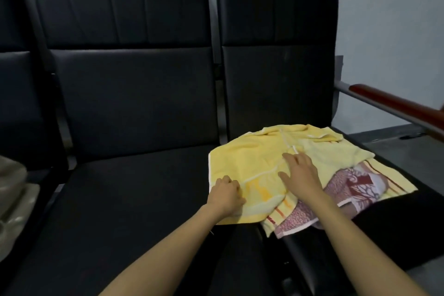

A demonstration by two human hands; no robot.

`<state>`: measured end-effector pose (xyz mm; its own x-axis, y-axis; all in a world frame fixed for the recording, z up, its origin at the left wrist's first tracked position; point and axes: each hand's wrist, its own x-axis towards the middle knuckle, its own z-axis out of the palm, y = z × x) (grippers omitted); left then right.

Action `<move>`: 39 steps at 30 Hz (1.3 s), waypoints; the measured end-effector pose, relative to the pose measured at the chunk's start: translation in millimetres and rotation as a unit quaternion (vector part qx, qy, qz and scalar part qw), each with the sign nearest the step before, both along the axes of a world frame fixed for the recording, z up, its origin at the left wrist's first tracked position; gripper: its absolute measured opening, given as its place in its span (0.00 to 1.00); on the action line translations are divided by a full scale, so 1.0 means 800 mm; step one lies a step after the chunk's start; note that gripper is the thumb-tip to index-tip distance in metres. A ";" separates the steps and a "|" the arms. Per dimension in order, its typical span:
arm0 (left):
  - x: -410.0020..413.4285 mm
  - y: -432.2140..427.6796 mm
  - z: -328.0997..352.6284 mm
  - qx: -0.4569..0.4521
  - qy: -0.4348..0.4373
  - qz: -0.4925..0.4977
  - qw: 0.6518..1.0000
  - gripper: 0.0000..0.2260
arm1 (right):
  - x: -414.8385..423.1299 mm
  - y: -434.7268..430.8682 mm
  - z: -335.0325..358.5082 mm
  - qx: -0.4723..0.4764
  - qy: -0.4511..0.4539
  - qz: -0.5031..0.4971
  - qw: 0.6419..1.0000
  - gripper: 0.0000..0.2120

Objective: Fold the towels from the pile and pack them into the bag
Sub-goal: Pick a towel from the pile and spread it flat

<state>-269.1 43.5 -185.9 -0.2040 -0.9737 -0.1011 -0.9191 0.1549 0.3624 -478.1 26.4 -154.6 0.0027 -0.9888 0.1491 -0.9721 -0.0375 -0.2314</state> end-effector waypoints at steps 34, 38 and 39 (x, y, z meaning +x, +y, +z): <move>0.288 0.160 0.035 -0.119 0.159 0.278 0.940 0.06 | 0.325 0.143 0.034 0.364 -0.178 0.339 0.849 0.10; 0.306 0.165 0.020 -0.070 0.128 0.226 0.963 0.11 | 0.312 0.116 0.022 0.371 -0.238 0.255 0.861 0.14; 0.305 0.165 0.021 -0.052 0.121 0.204 0.970 0.13 | 0.305 0.105 0.009 0.318 -0.232 0.211 0.895 0.12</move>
